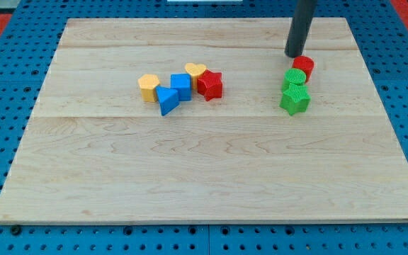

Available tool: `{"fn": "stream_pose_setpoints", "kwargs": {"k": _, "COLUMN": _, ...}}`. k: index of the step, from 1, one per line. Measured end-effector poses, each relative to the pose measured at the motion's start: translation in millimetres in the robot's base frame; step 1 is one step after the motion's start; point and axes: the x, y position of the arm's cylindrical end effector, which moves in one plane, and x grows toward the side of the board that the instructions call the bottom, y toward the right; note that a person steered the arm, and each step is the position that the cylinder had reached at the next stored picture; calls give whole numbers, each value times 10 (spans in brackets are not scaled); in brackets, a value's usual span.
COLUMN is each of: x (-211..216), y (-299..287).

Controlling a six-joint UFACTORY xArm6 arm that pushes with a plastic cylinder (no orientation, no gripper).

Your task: Move the red star into the green blocks

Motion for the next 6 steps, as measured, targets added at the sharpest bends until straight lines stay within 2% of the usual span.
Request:
{"fn": "stream_pose_setpoints", "kwargs": {"k": 1, "x": 75, "y": 116}}
{"fn": "stream_pose_setpoints", "kwargs": {"k": 2, "x": 35, "y": -335}}
{"fn": "stream_pose_setpoints", "kwargs": {"k": 3, "x": -113, "y": -1296}}
{"fn": "stream_pose_setpoints", "kwargs": {"k": 4, "x": -41, "y": -2168}}
{"fn": "stream_pose_setpoints", "kwargs": {"k": 6, "x": 423, "y": -2272}}
